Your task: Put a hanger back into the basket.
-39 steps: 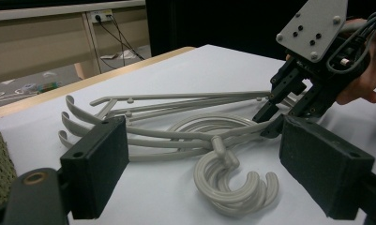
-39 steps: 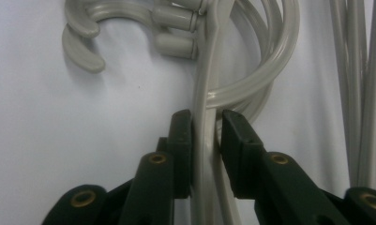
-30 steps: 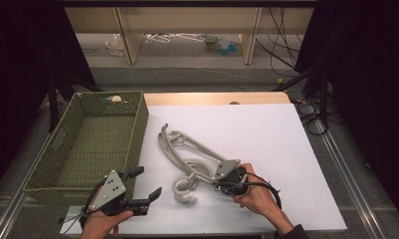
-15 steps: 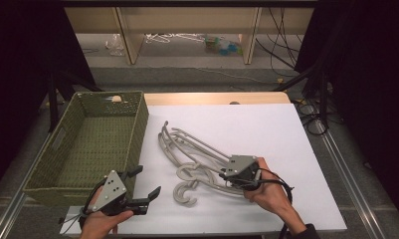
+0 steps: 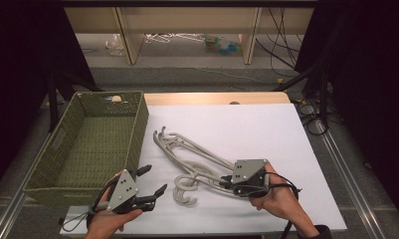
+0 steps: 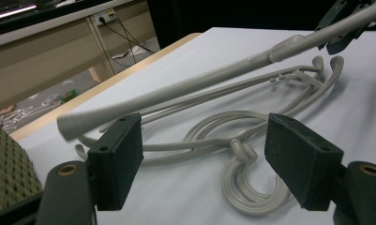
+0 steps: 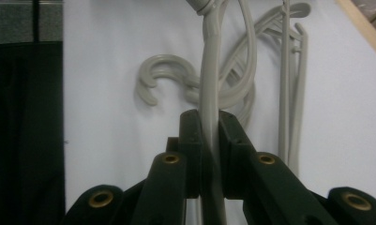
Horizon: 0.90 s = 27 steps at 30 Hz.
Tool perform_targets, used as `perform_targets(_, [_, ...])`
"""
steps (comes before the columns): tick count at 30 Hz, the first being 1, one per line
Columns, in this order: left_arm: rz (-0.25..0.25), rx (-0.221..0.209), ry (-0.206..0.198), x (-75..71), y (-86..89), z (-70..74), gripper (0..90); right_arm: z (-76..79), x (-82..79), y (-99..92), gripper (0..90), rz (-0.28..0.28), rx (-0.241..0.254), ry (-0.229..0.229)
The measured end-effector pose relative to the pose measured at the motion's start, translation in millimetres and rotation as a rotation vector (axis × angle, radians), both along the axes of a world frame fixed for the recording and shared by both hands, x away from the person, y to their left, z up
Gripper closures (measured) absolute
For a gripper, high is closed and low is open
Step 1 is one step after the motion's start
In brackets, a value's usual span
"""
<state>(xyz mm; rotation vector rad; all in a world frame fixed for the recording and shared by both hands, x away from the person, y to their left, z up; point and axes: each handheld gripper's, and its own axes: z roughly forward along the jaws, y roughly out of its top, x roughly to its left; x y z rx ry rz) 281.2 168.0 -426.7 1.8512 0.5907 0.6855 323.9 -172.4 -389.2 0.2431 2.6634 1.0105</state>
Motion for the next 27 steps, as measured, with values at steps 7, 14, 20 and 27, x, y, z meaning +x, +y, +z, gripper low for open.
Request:
perform_targets(7, [-0.079,0.106,-0.02,6.0,-10.1,3.7,29.8,0.0,-7.4,4.0,82.2,0.057,0.004,0.045])
perform_targets(14, [-0.178,0.181,-0.017,11.2,-23.0,6.1,28.9,-0.3,-11.7,5.9,82.1,0.109,0.019,0.086])
perform_targets(20, [-0.255,0.265,-0.031,13.7,-32.7,9.9,33.5,0.6,-13.5,3.8,82.1,0.137,0.018,0.107])
perform_targets(27, [-0.361,0.391,-0.037,14.2,-45.6,9.0,48.6,-1.0,-13.6,4.2,82.1,0.179,0.017,0.141])
